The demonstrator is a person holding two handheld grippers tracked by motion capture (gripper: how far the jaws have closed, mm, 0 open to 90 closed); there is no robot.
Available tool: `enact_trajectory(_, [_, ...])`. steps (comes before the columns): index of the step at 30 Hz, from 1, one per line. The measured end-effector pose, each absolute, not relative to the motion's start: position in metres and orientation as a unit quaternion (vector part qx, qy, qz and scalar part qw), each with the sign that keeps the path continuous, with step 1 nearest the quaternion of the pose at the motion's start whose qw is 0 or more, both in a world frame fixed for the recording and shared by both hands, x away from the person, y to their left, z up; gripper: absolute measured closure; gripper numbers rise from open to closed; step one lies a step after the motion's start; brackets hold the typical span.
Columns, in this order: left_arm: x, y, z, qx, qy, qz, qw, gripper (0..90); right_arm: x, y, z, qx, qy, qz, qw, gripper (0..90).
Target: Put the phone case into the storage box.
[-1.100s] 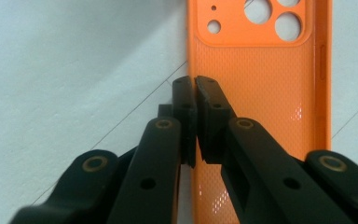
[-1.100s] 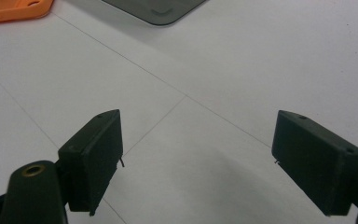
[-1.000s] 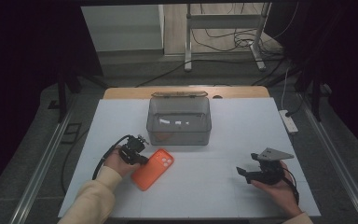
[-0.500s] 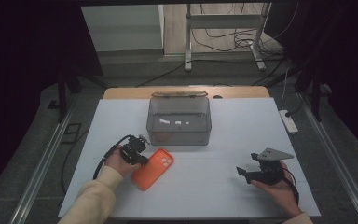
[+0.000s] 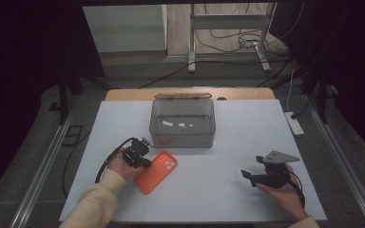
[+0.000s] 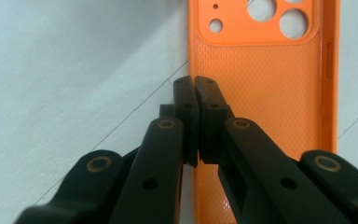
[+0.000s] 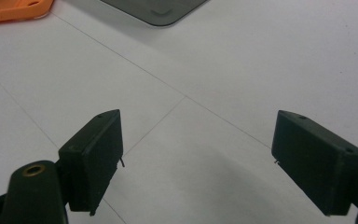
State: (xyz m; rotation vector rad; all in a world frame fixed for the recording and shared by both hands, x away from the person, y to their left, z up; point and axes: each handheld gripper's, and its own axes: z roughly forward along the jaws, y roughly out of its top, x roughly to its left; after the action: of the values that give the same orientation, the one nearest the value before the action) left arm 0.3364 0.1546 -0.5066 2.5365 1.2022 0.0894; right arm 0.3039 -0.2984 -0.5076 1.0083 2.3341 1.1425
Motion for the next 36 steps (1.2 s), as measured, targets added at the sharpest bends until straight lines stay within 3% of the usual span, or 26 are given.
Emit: enact_trajectory(36, [0.322,0.17,-0.462,0.869,0.422,0.062,0.252,88.9,0.304,-0.3,-0.507,0.361,0.822,0.403,0.178,16.6])
